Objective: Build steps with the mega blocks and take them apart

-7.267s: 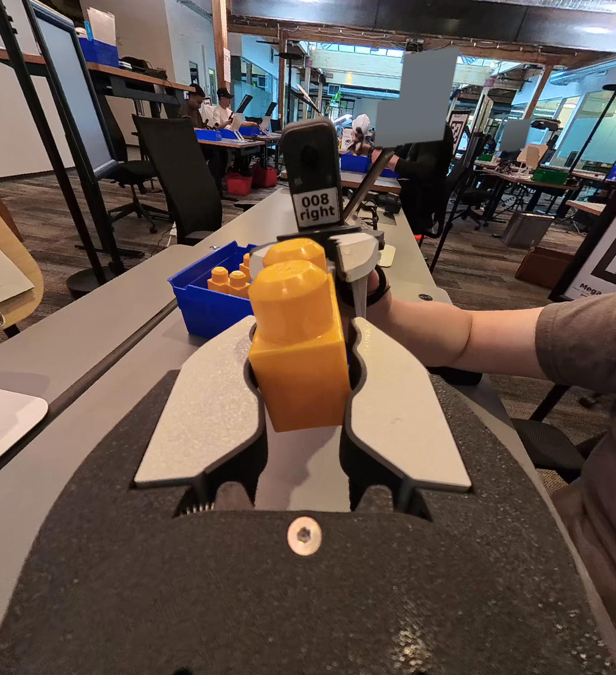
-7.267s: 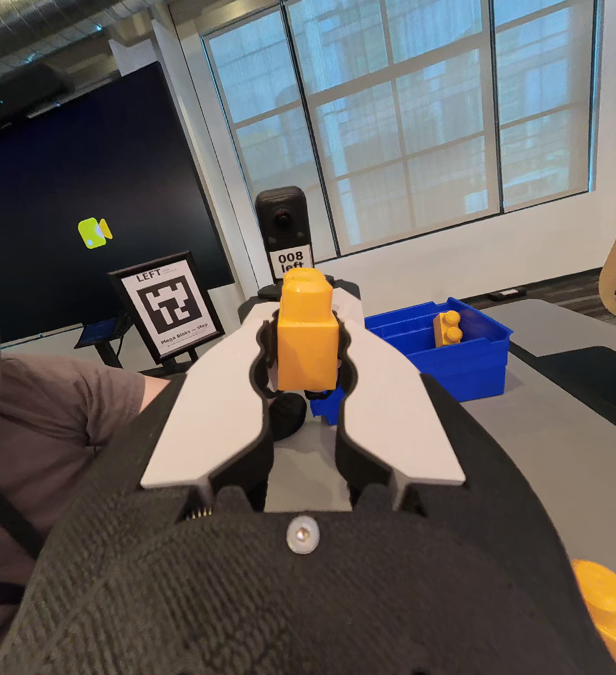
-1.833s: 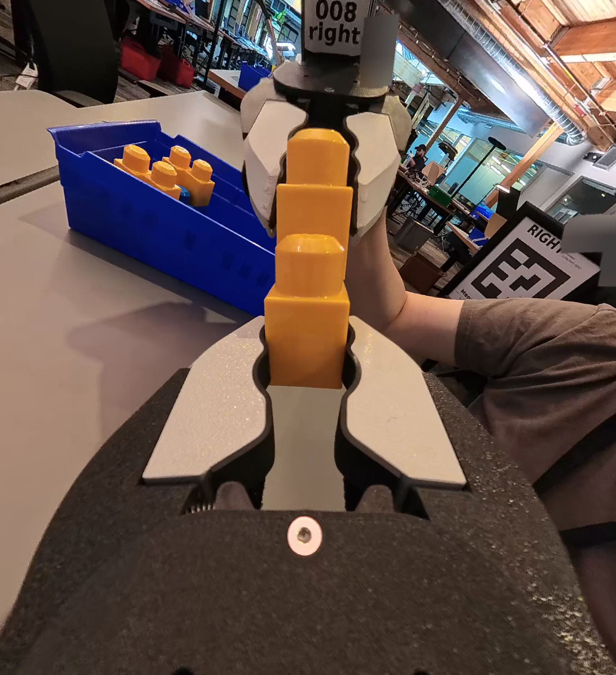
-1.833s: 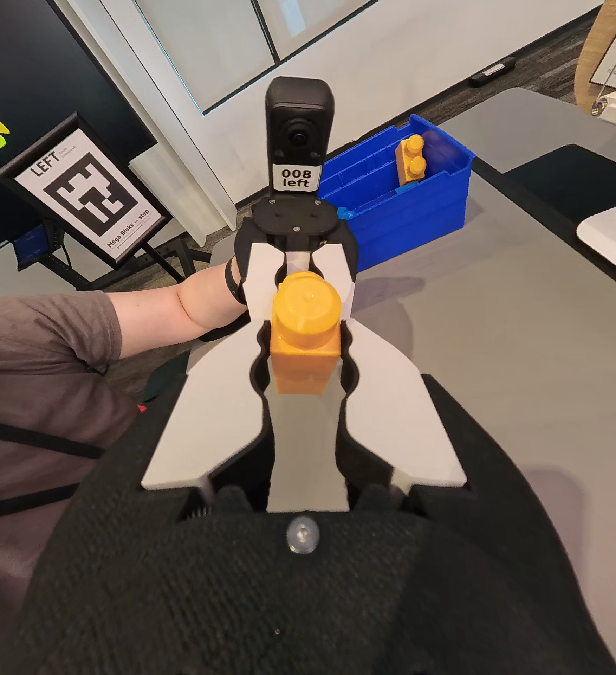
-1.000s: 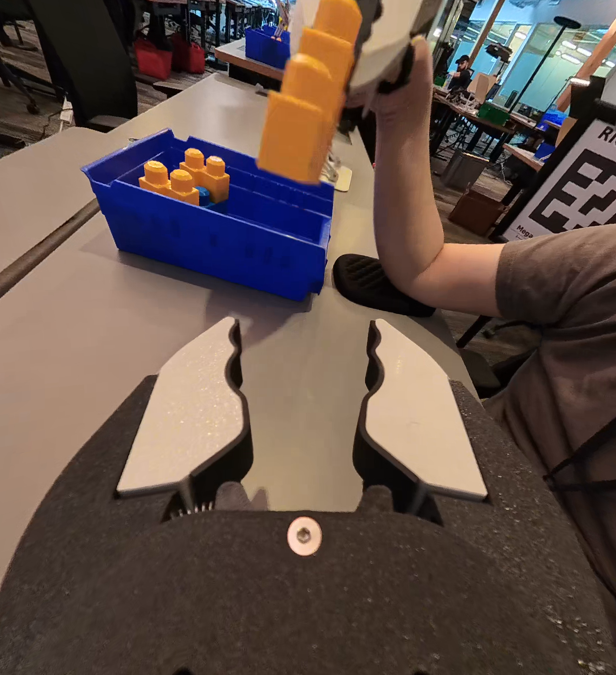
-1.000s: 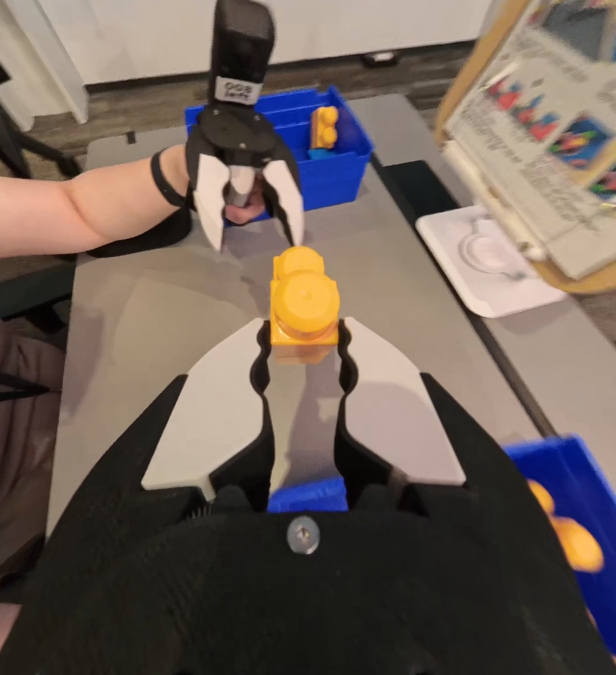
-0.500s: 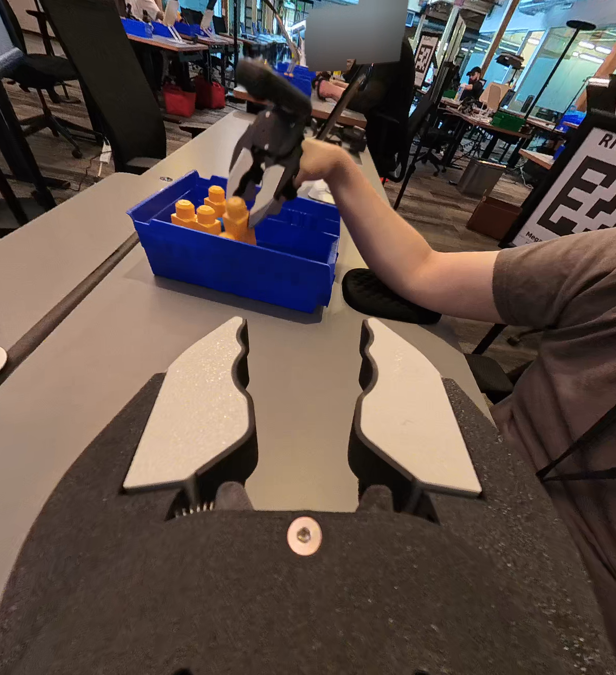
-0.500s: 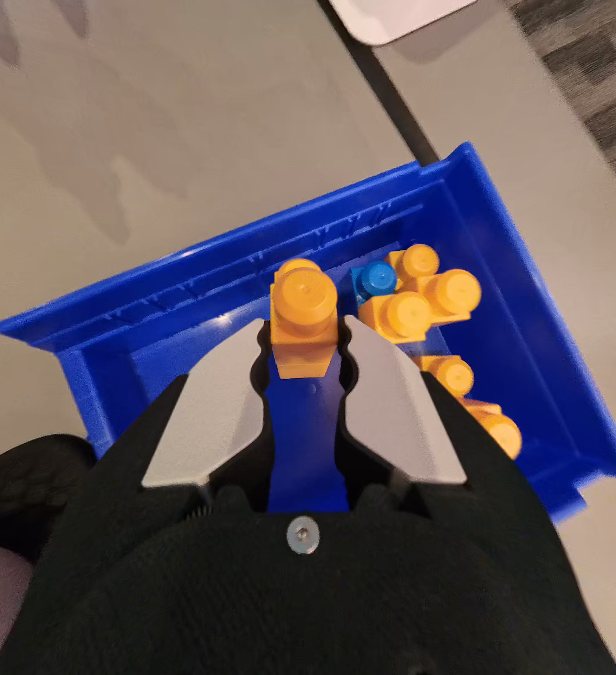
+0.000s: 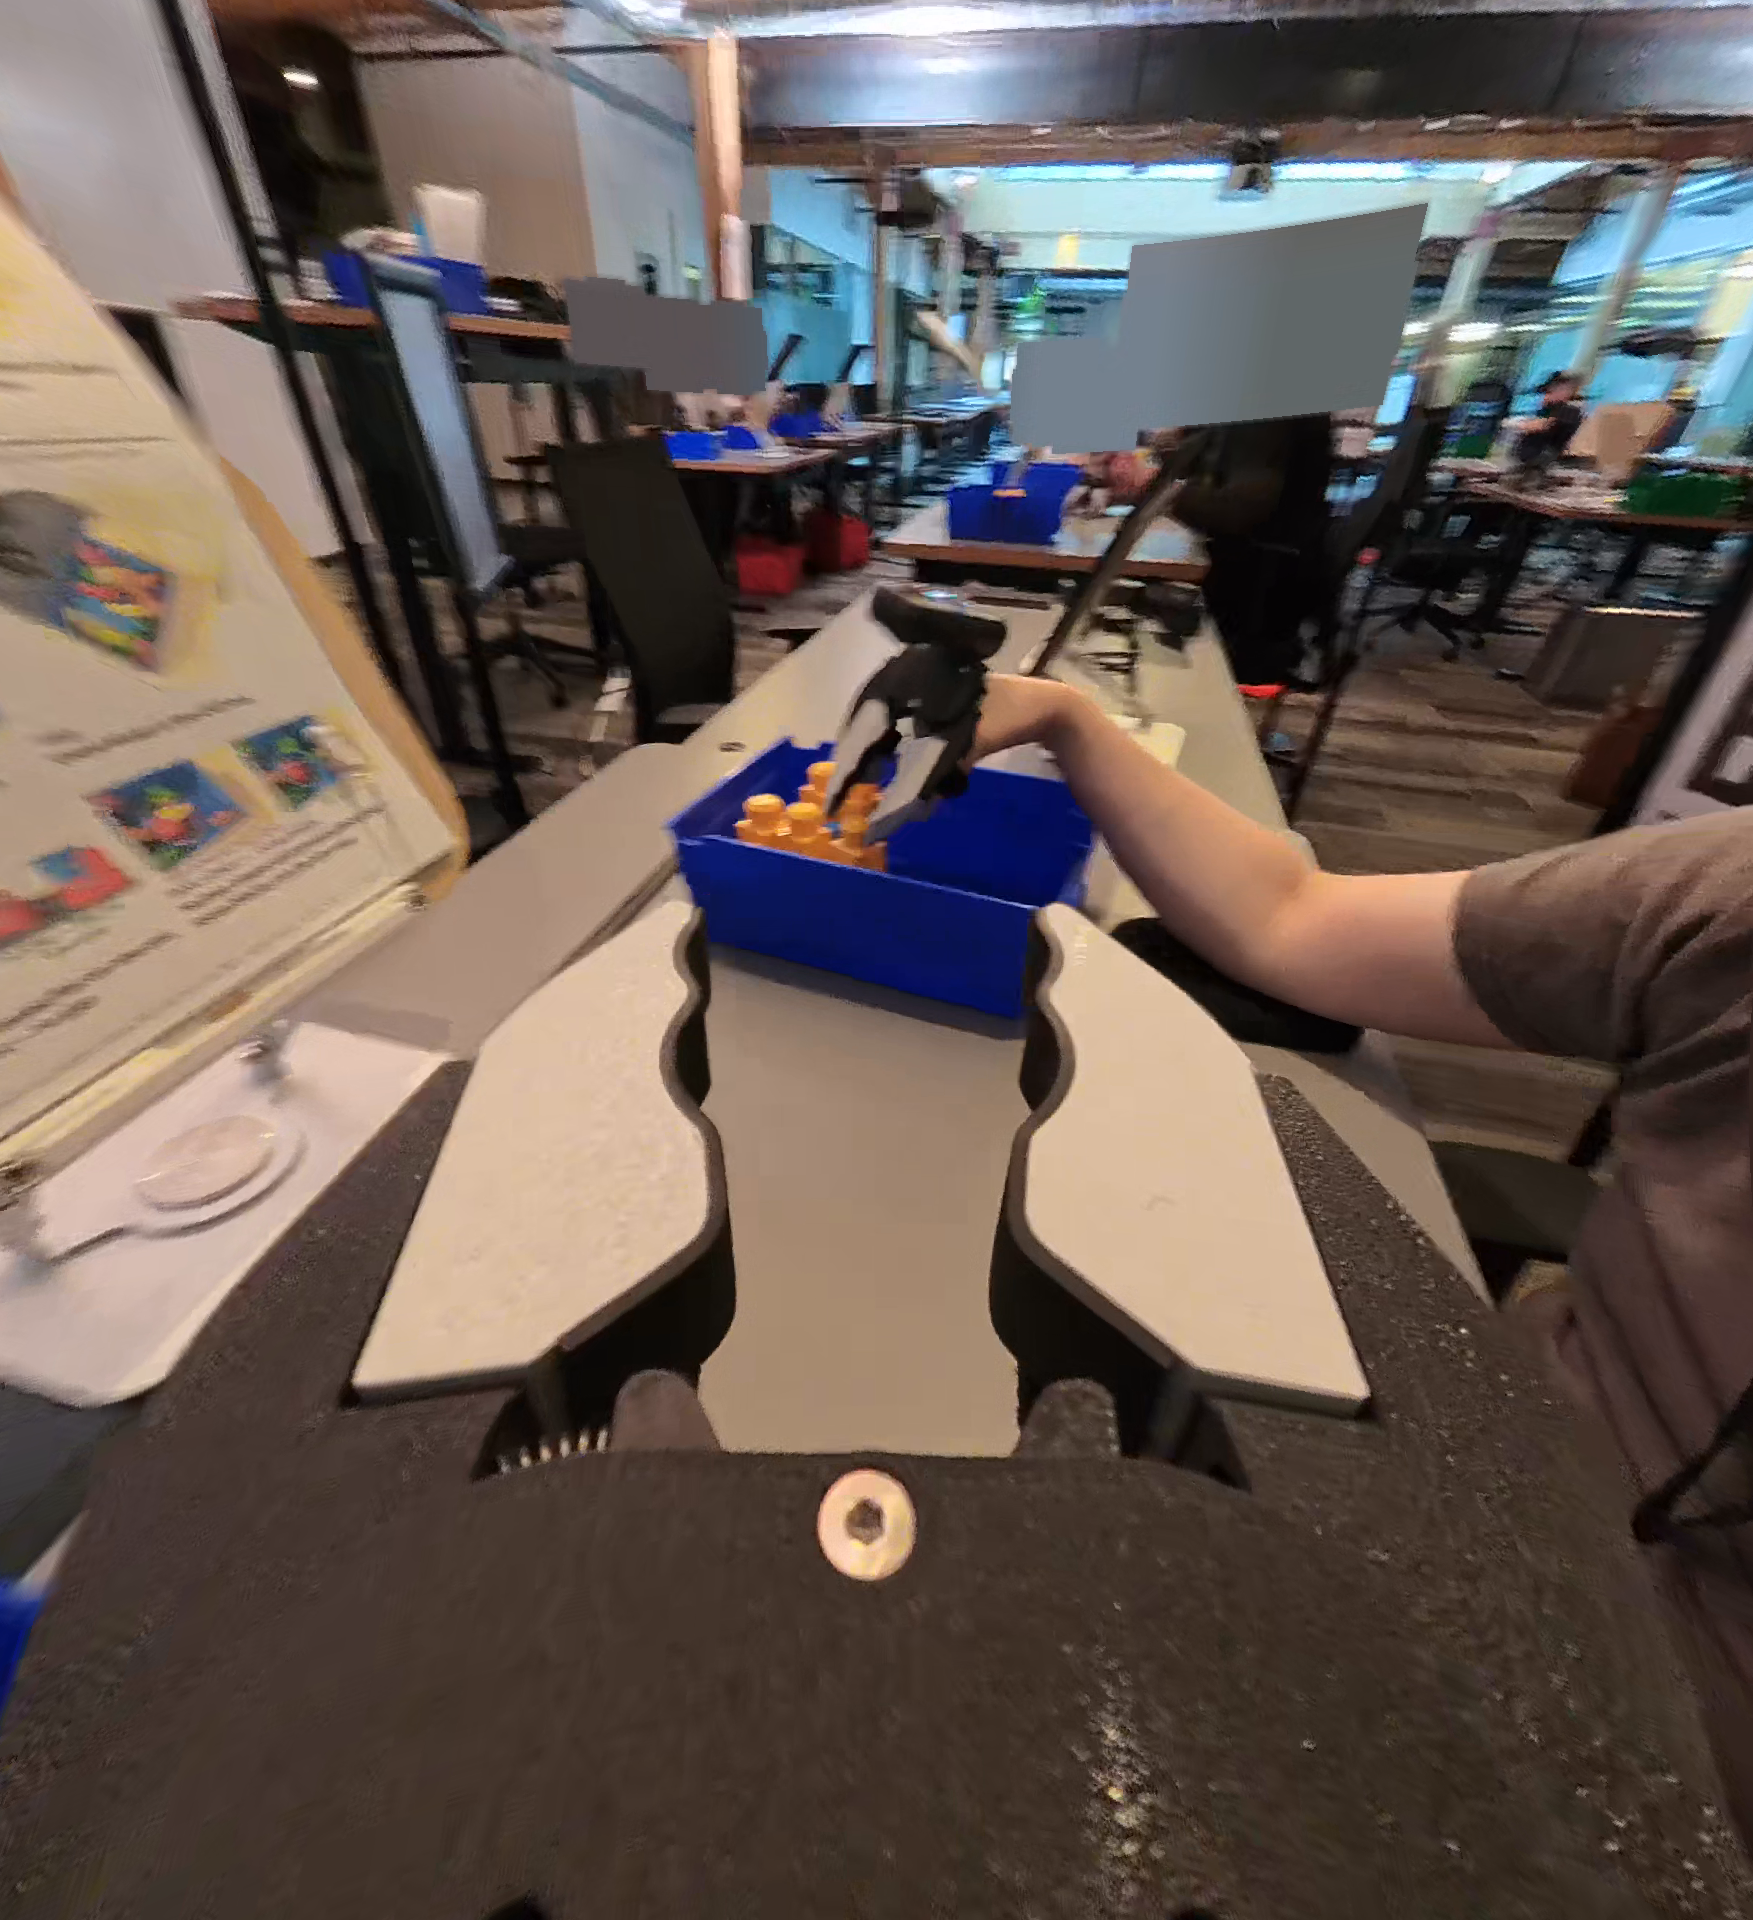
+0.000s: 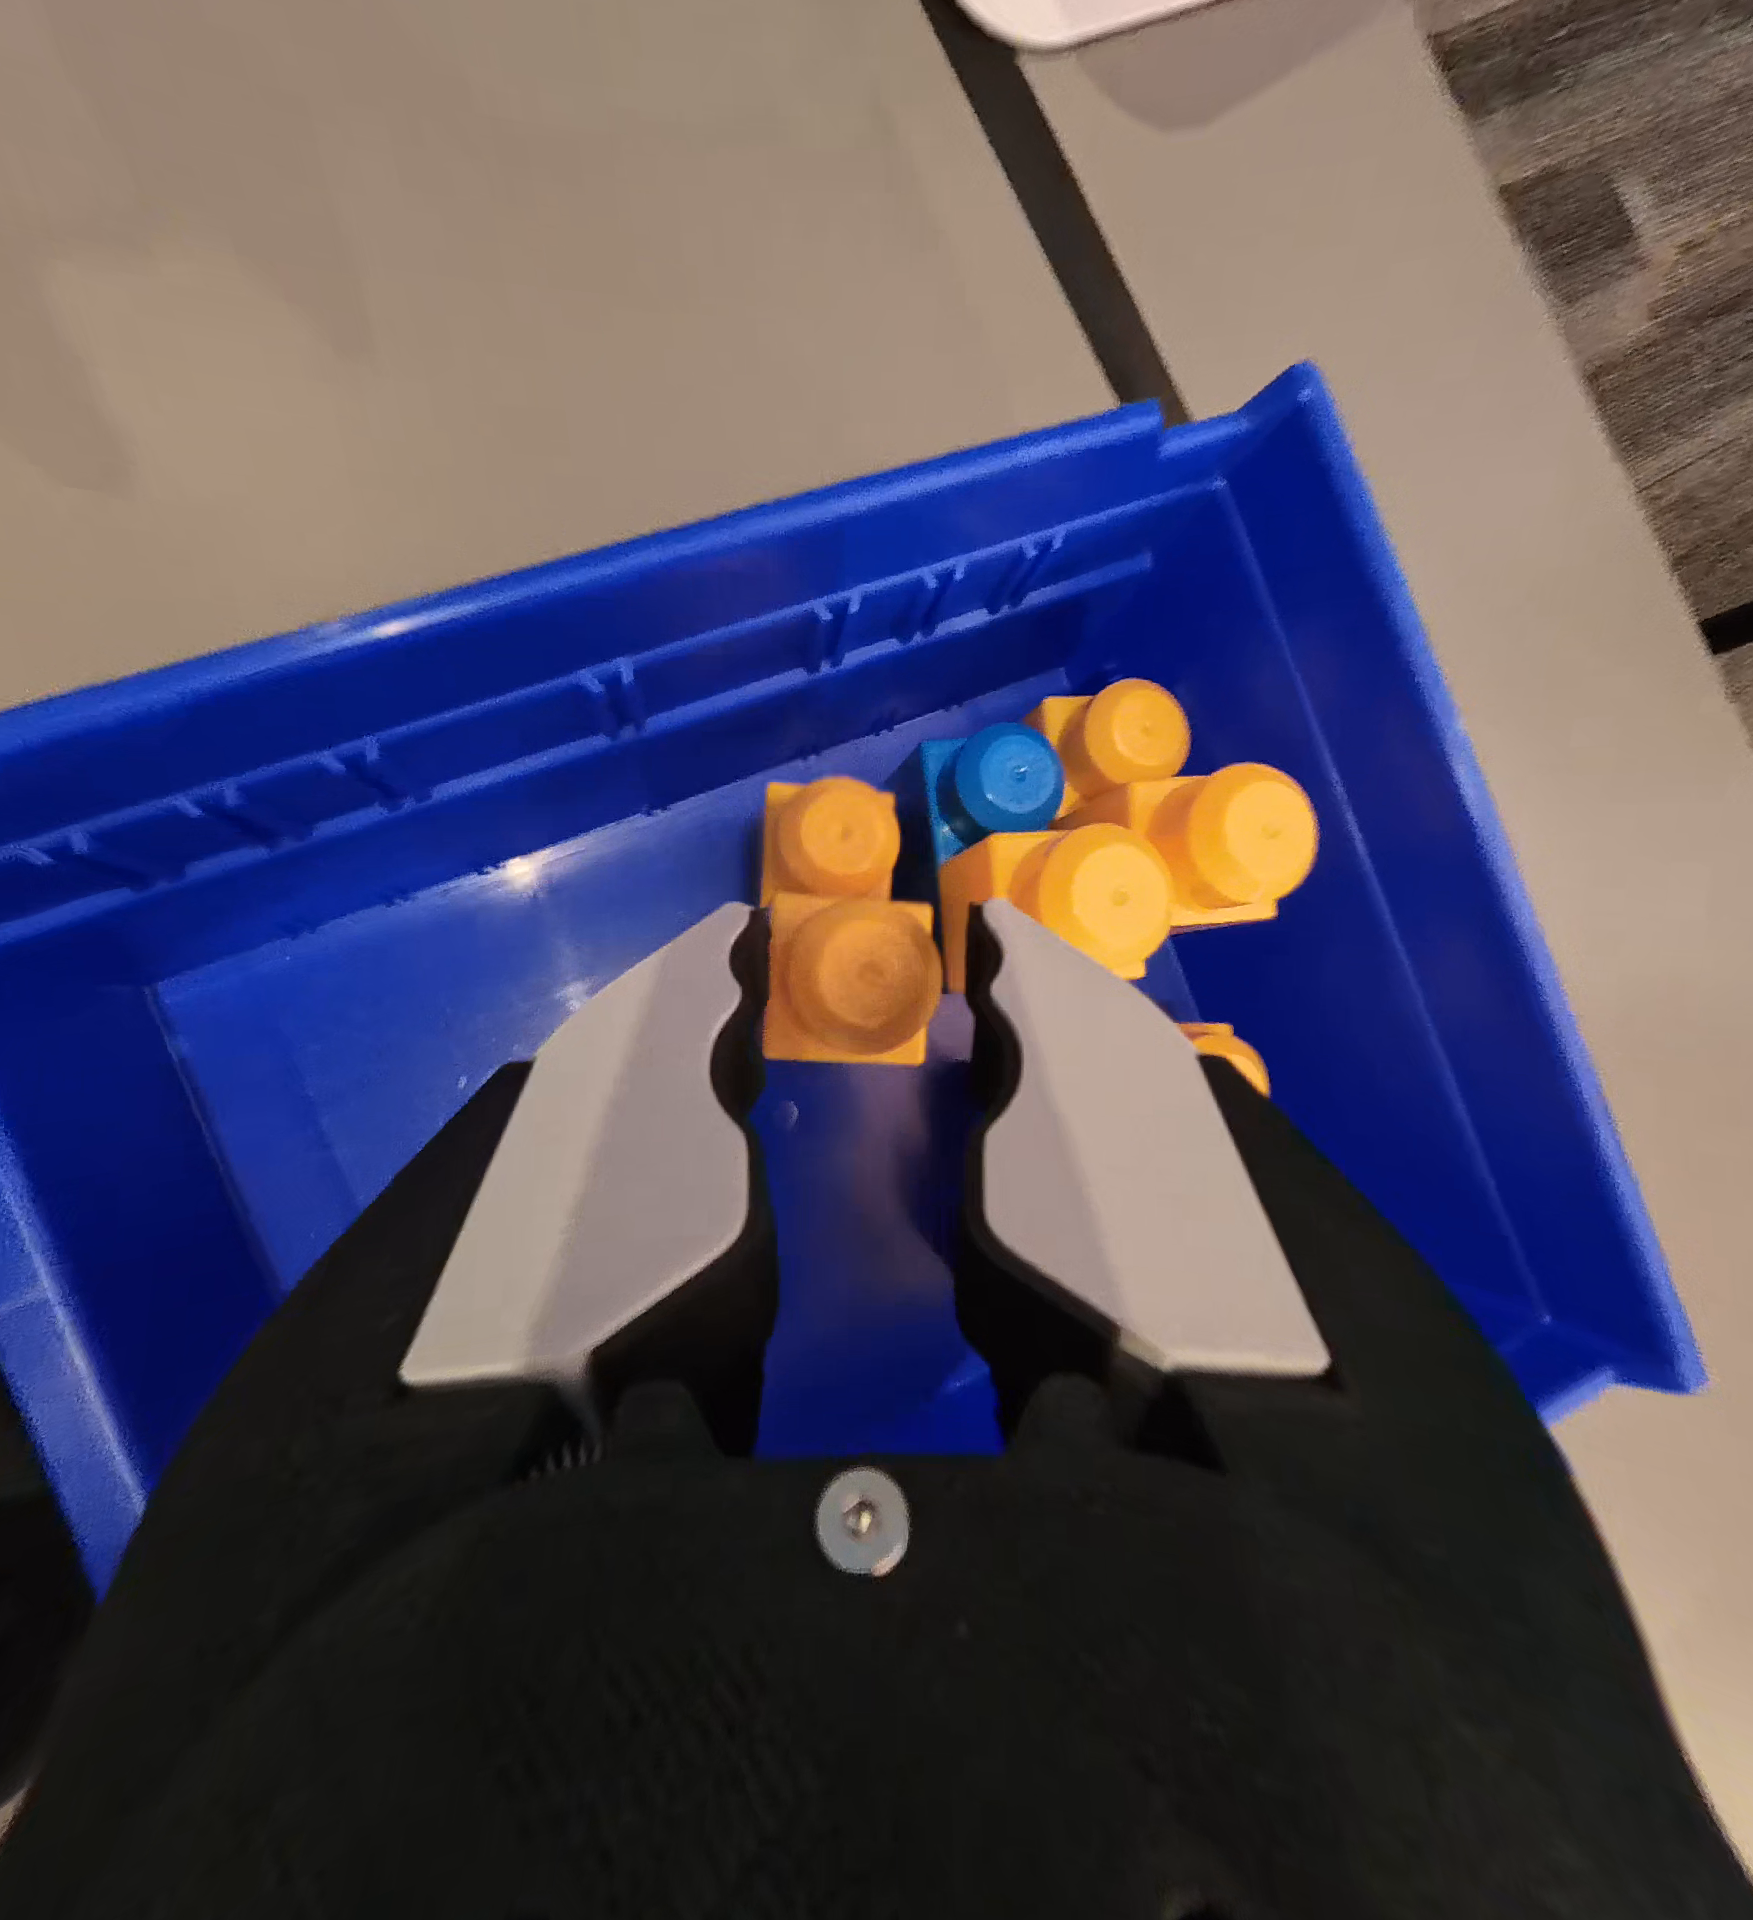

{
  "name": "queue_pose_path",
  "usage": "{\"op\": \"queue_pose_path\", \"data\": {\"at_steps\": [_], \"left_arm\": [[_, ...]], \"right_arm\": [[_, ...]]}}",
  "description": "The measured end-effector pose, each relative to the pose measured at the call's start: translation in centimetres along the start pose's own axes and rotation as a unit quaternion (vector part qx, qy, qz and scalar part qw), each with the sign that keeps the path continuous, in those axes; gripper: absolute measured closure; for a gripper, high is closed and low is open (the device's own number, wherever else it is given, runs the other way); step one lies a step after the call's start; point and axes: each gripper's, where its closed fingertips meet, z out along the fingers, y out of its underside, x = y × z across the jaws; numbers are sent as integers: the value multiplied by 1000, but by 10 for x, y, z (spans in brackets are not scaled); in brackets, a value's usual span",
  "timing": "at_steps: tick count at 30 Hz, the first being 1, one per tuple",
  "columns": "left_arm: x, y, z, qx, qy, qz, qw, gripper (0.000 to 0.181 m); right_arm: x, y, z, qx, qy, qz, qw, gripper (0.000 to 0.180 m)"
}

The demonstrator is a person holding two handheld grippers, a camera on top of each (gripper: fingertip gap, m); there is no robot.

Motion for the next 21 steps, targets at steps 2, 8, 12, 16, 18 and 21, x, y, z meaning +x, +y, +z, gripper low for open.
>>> {"op": "queue_pose_path", "data": {"at_steps": [2, 8, 12, 16, 18, 21], "left_arm": [[-17, 2, -24, -28, -75, 8, 997, 123], [-90, 68, -126, -229, -348, -17, 909, 124], [-105, 113, -162, -309, -383, -94, 865, 132], [-97, 162, -176, -429, -351, -109, 825, 125], [-103, 178, -186, -484, -363, -69, 793, 120], [-102, 208, -192, -547, -340, -83, 760, 117]], "right_arm": [[3, -7, -9, 17, 14, -2, 1000, 141], [5, -44, -47, 90, 71, -24, 993, 140], [-2, -76, -66, 137, 103, -53, 984, 140], [-18, -88, -62, 130, 90, -85, 984, 140], [-21, -87, -55, 116, 86, -96, 985, 140], [-22, -84, -46, 104, 74, -92, 988, 141]]}}
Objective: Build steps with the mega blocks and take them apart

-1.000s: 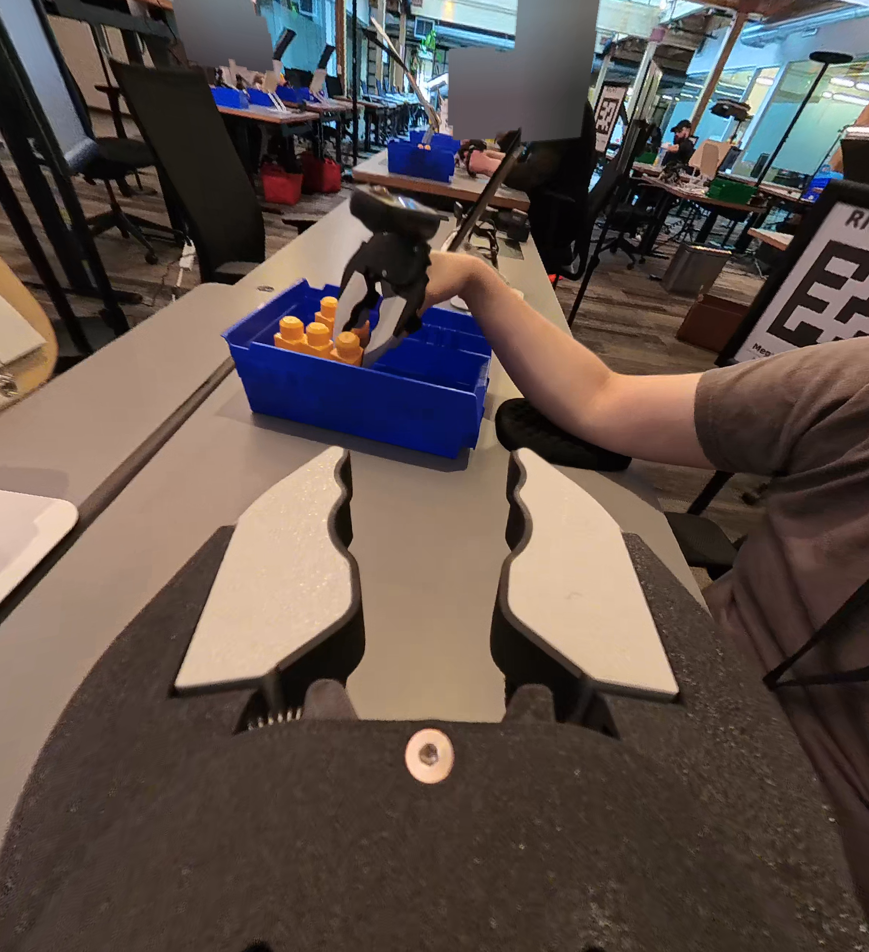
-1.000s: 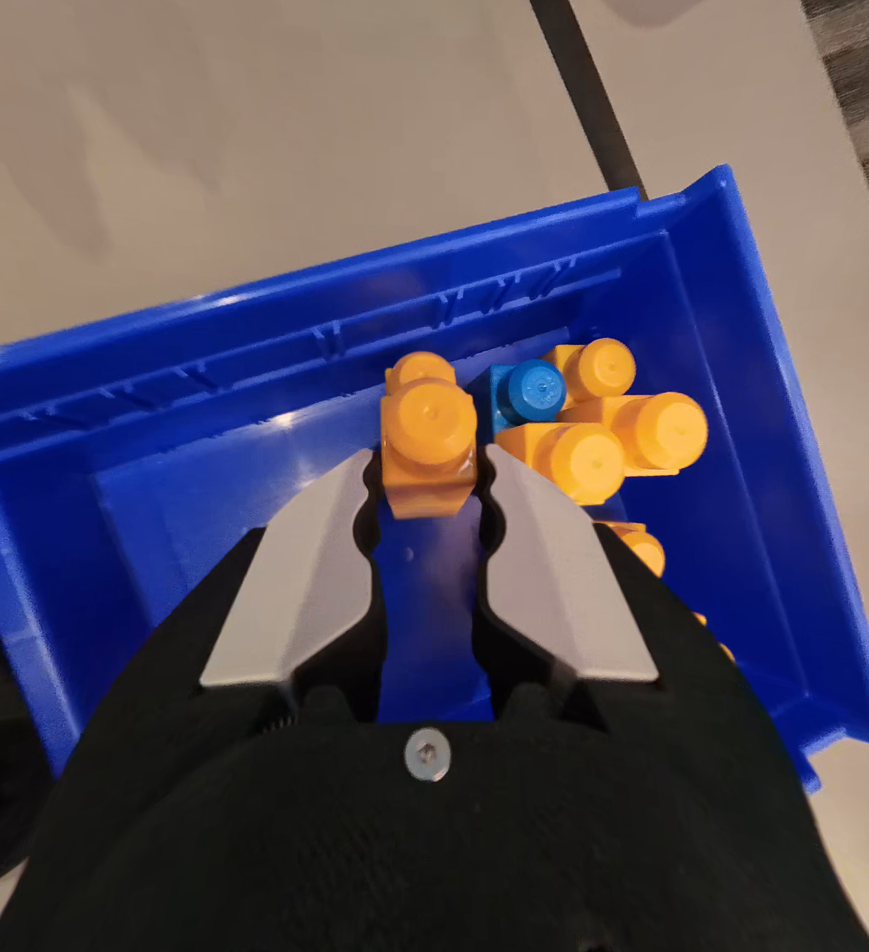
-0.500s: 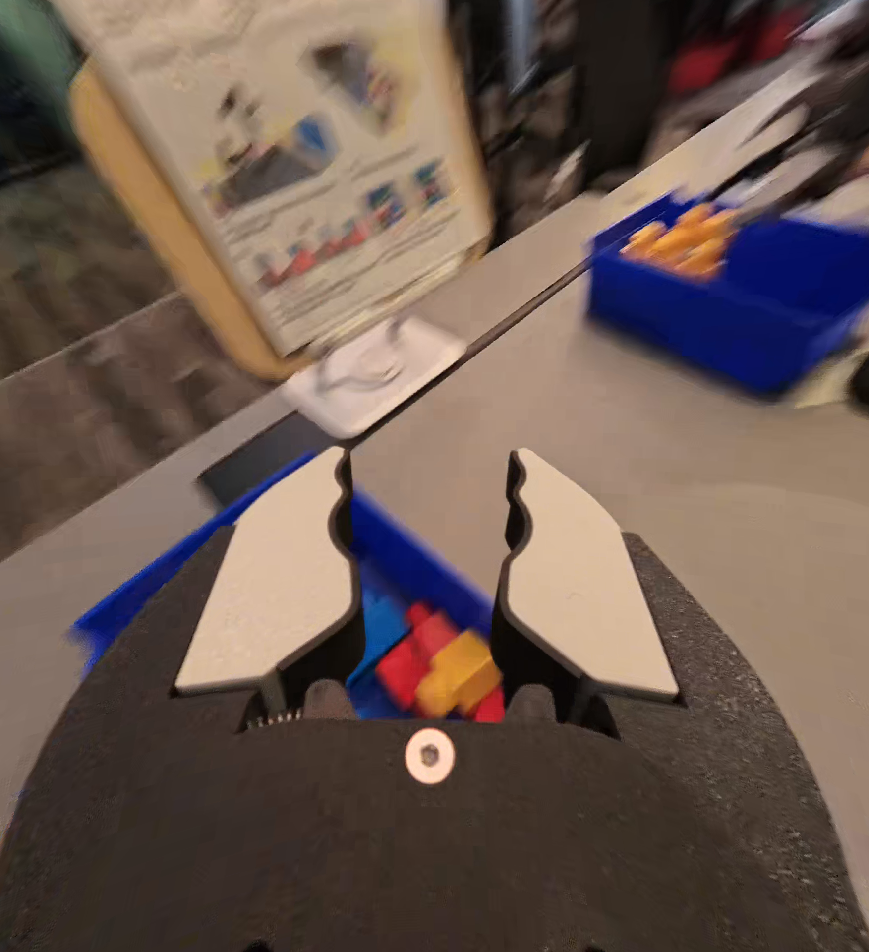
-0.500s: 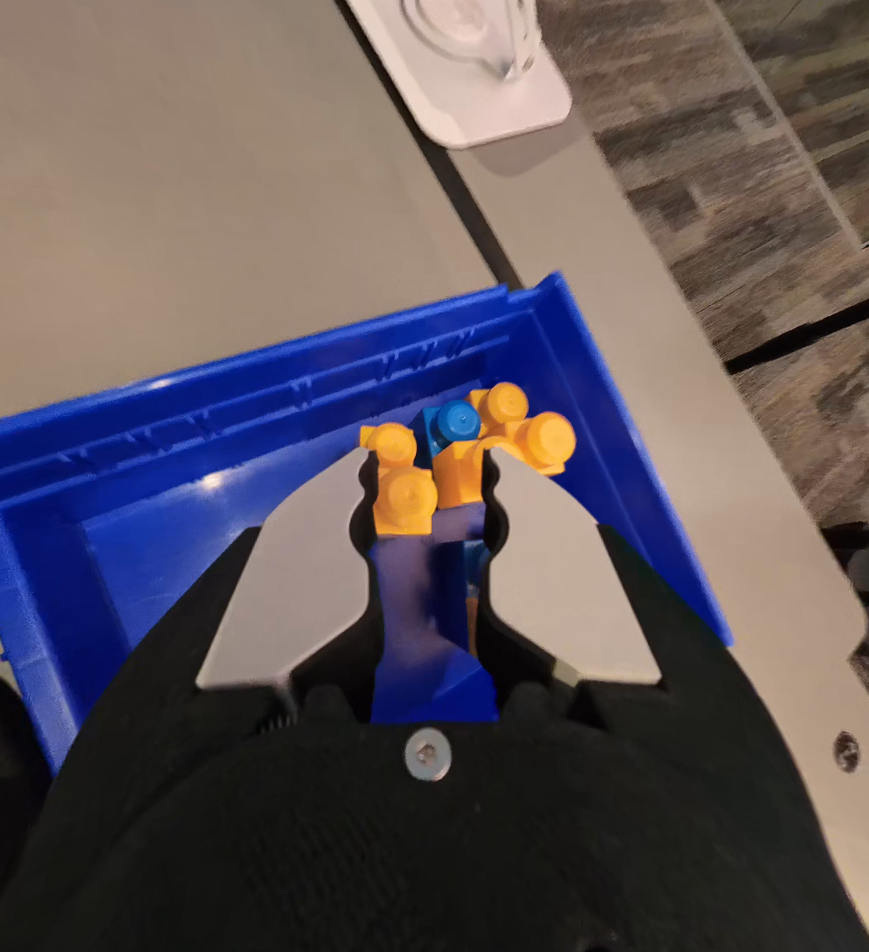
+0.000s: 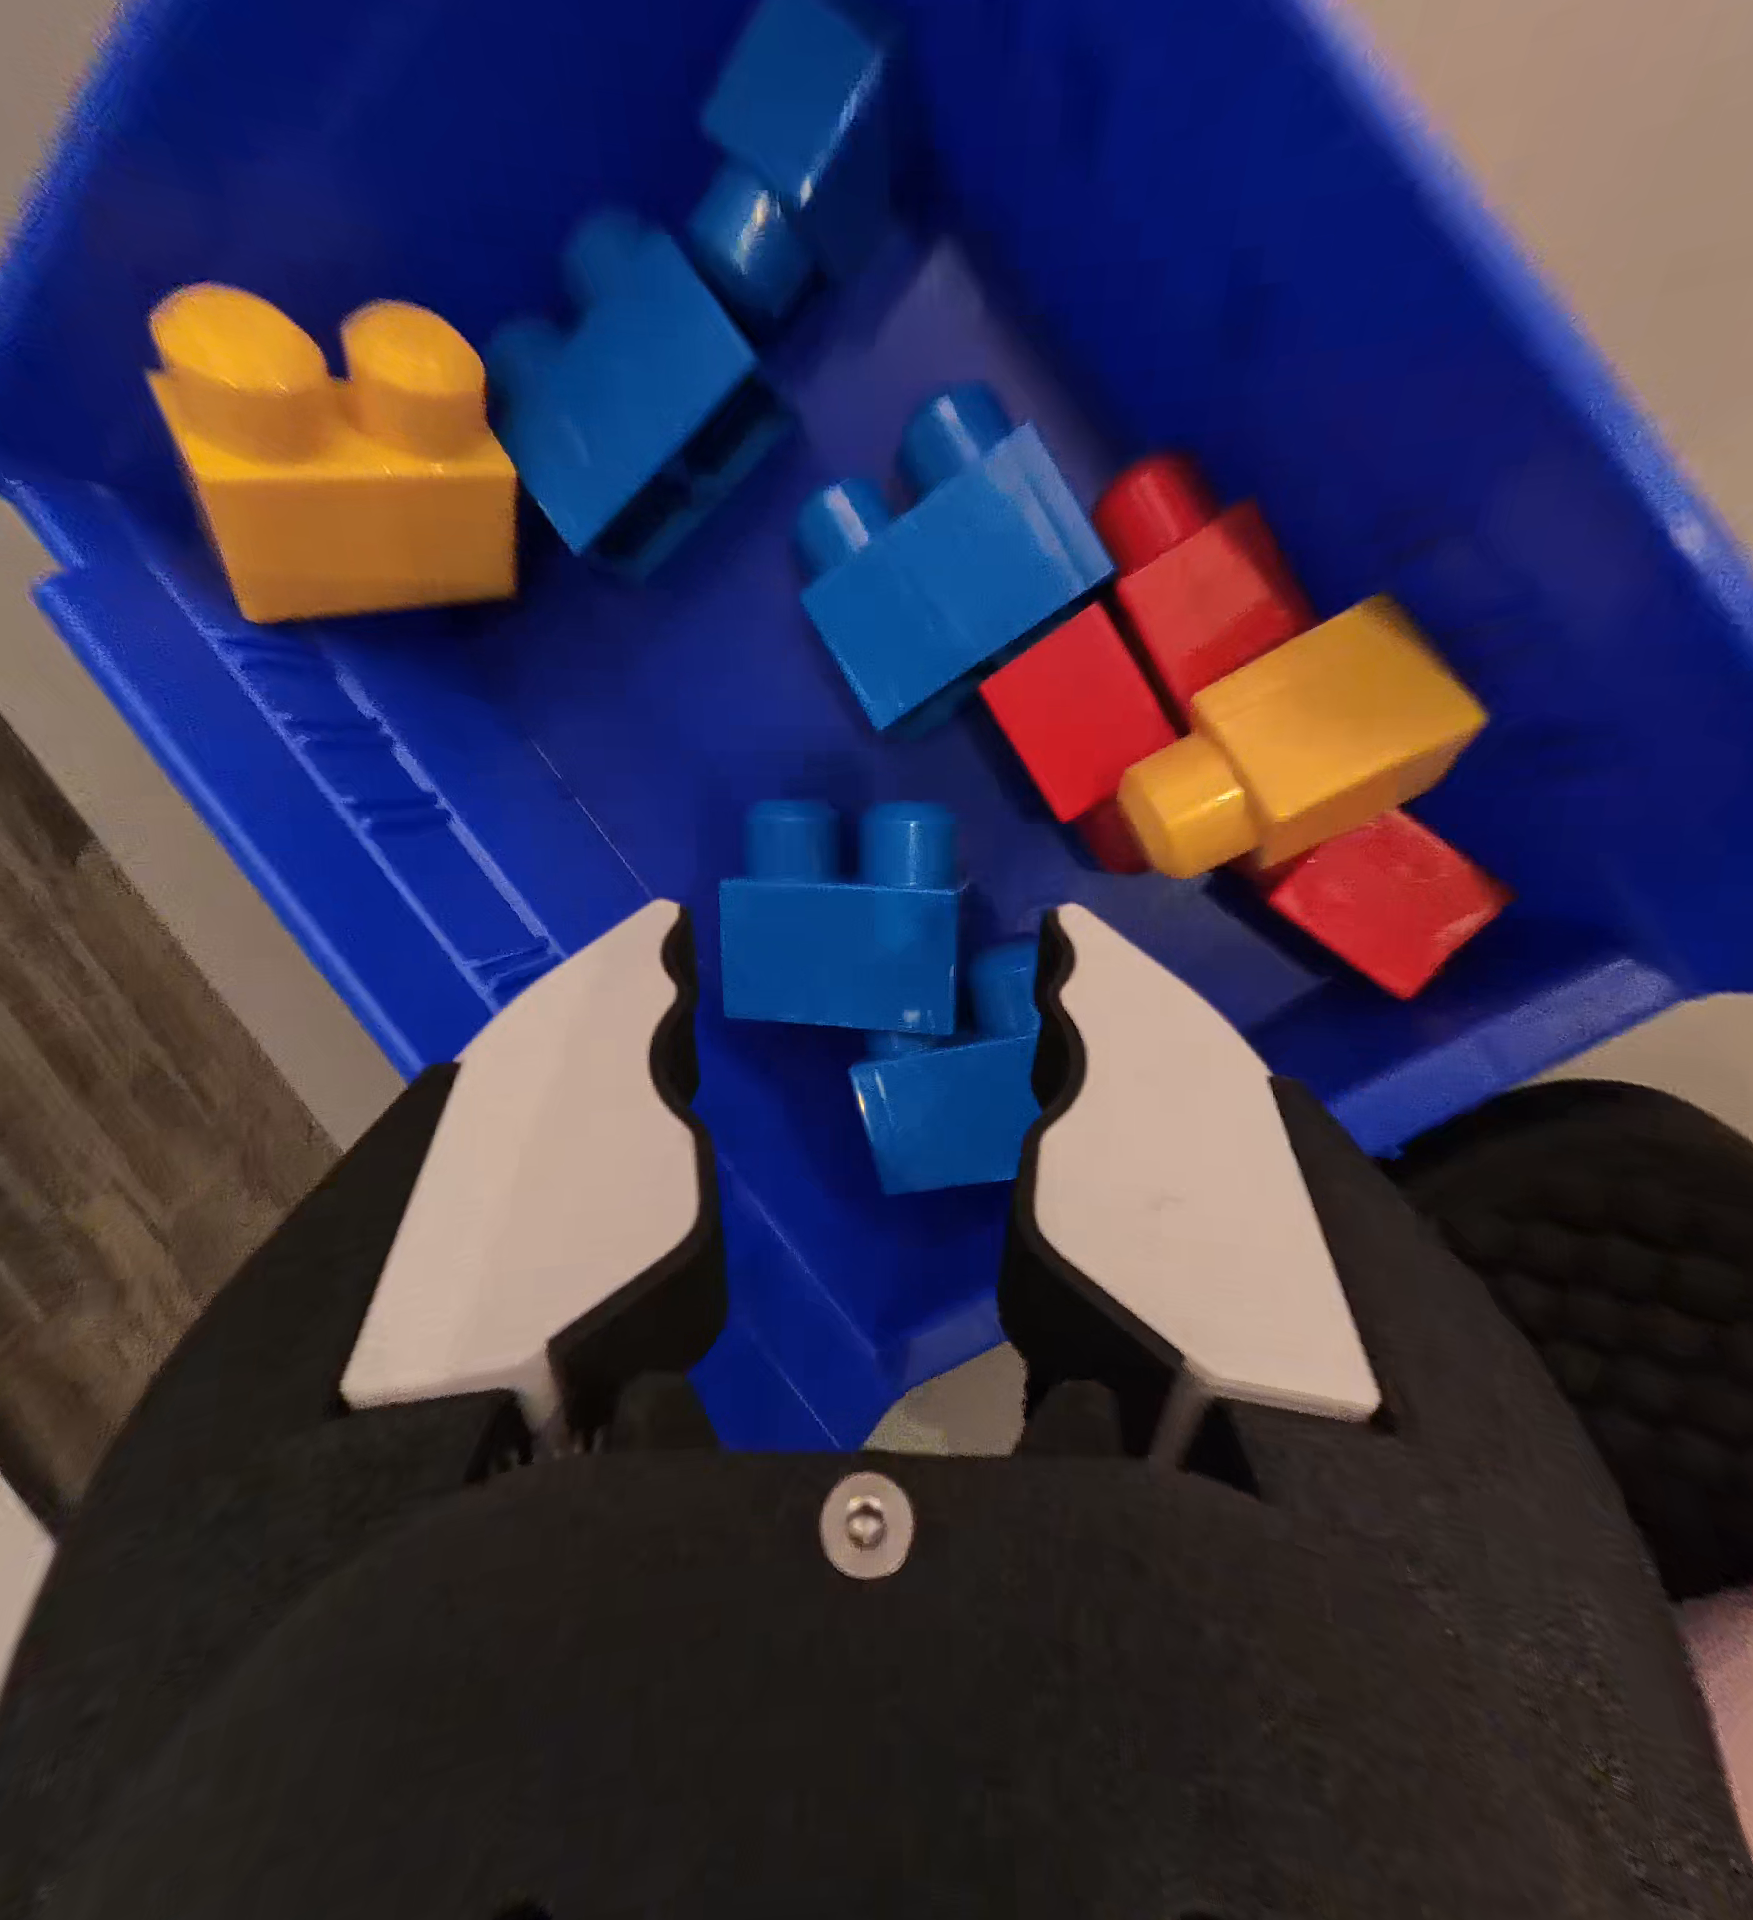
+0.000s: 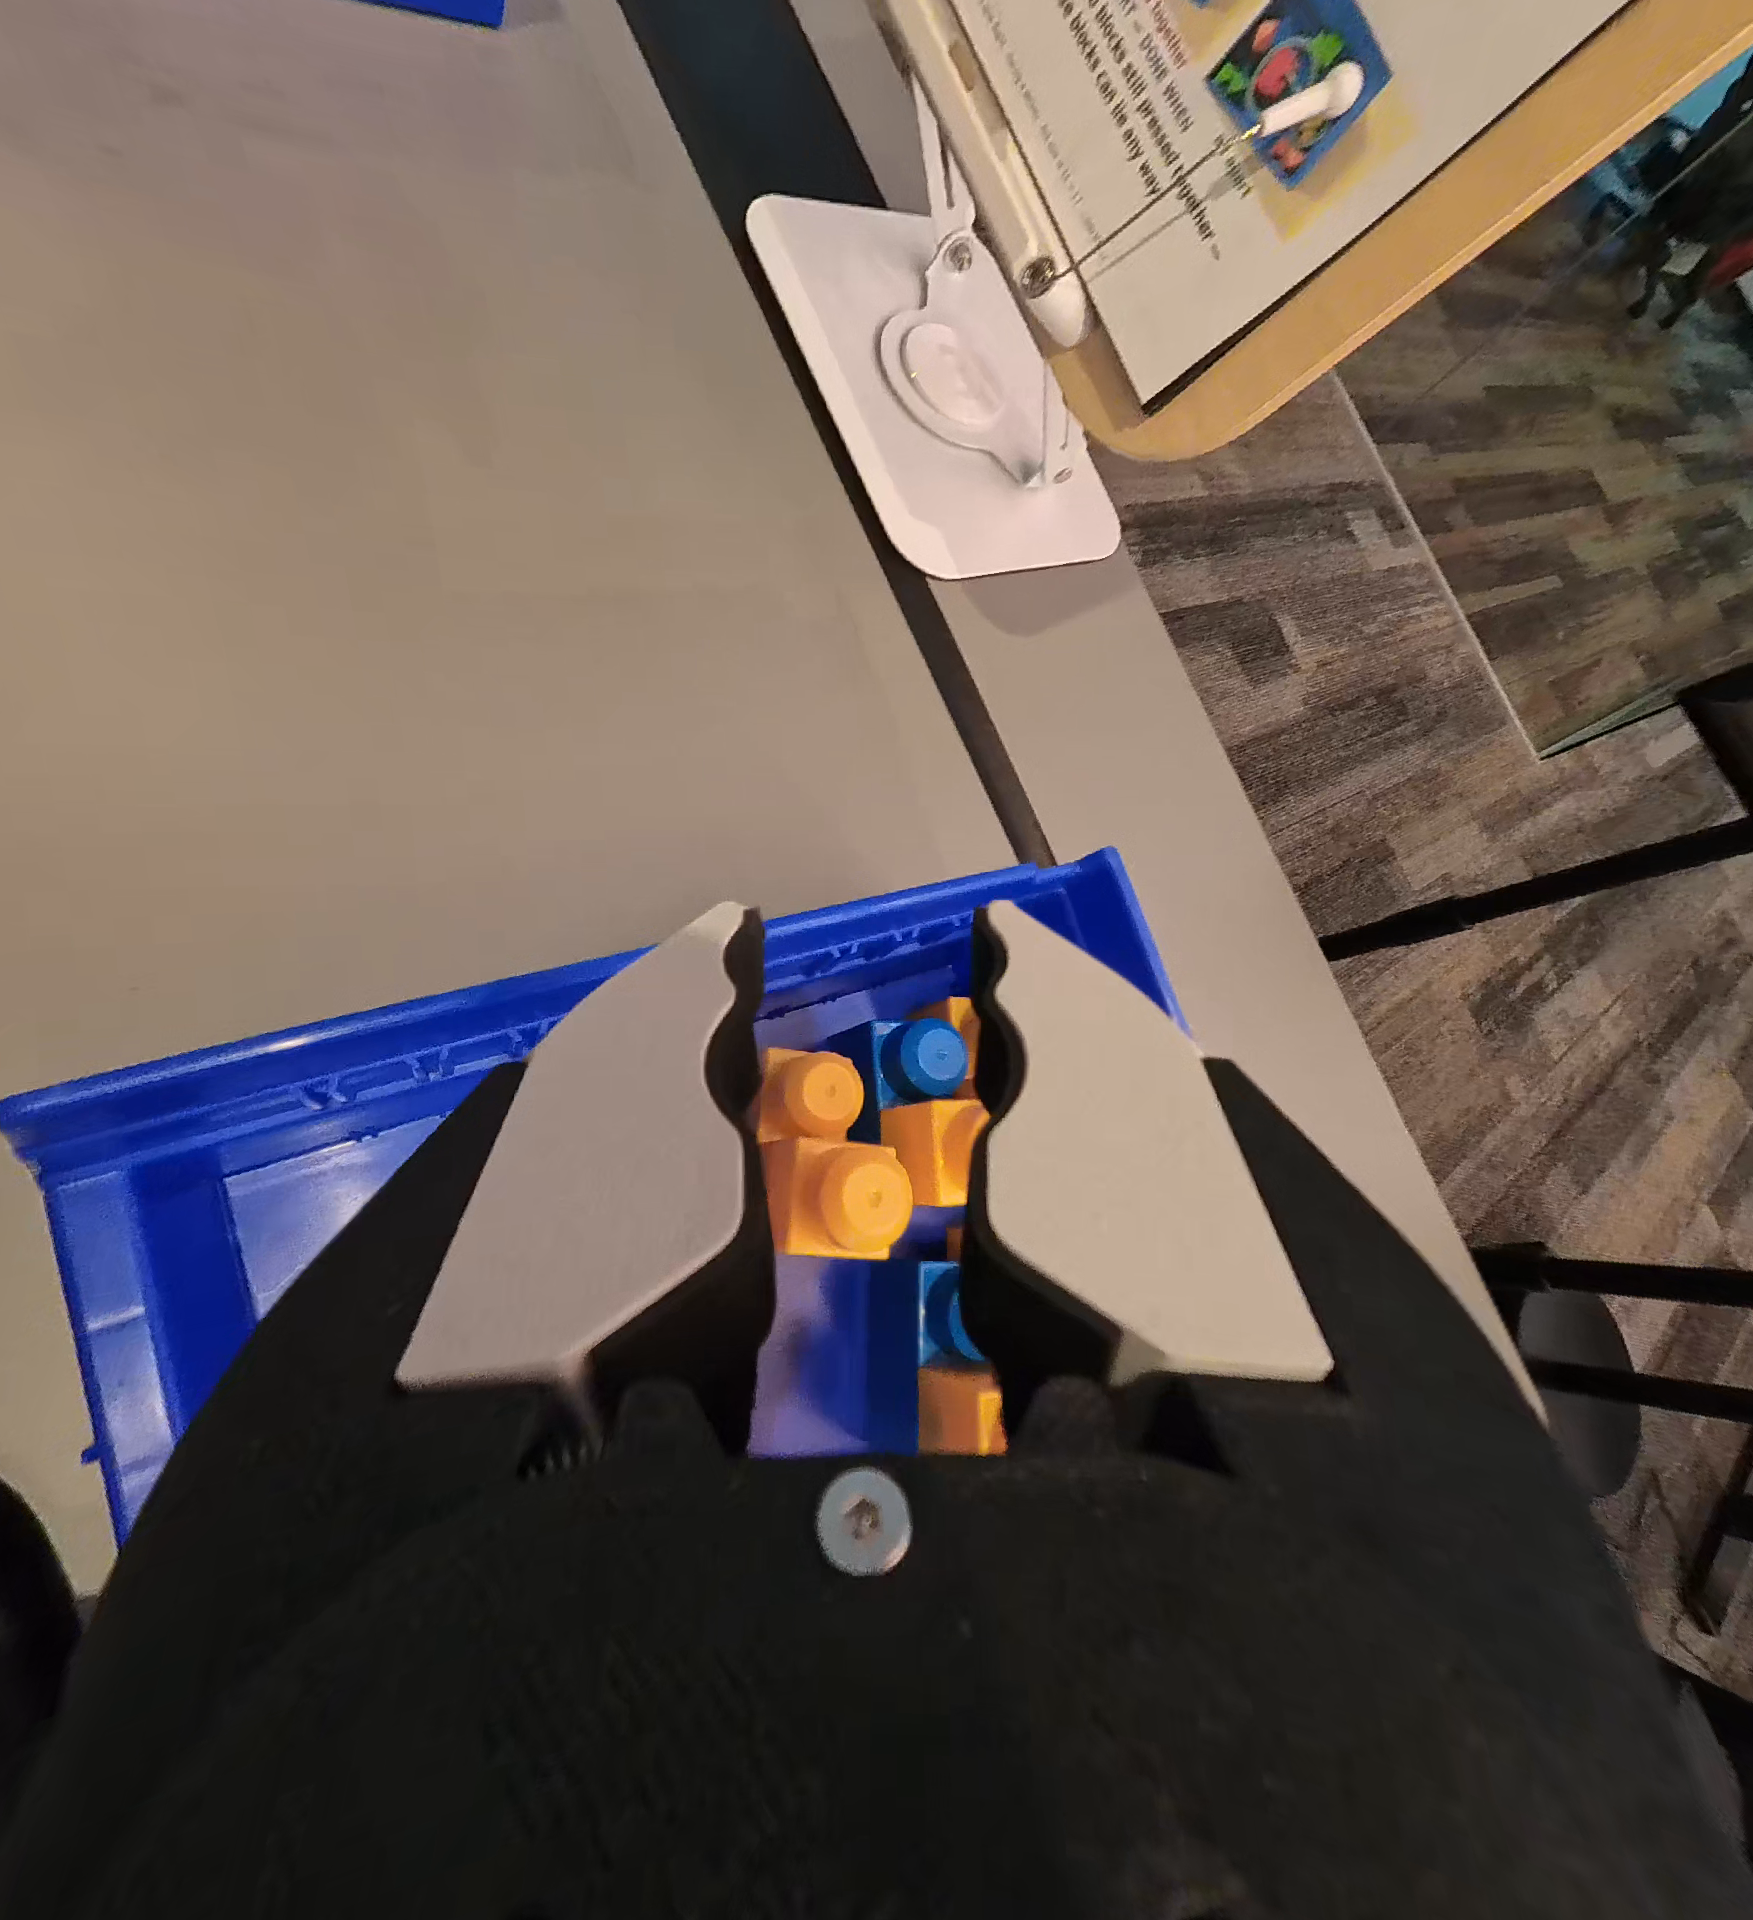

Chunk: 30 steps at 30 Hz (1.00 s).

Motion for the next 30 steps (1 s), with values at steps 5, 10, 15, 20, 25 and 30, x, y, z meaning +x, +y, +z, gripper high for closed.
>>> {"op": "queue_pose_path", "data": {"at_steps": [5, 10, 15, 20, 25, 30], "left_arm": [[-5, 20, 36, -84, 8, -15, 996, 105], [-7, 39, 54, -143, 23, -39, 989, 100], [-5, 44, 64, -164, 39, -58, 984, 104], [-7, 46, 69, -178, 45, -73, 980, 105], [-7, 46, 66, -181, 48, -74, 980, 106], [-25, 15, 40, -90, 2, -85, 992, 106]], "right_arm": [[-1, 7, 6, -13, -9, 4, 1000, 140], [-3, 5, 6, -8, -16, 4, 1000, 141], [-8, 10, 12, -27, -27, -2, 999, 141], [-12, 11, 17, -37, -38, -9, 999, 141], [-14, 14, 21, -46, -42, -9, 998, 141], [-11, 12, 19, -47, -32, -14, 998, 141]]}}
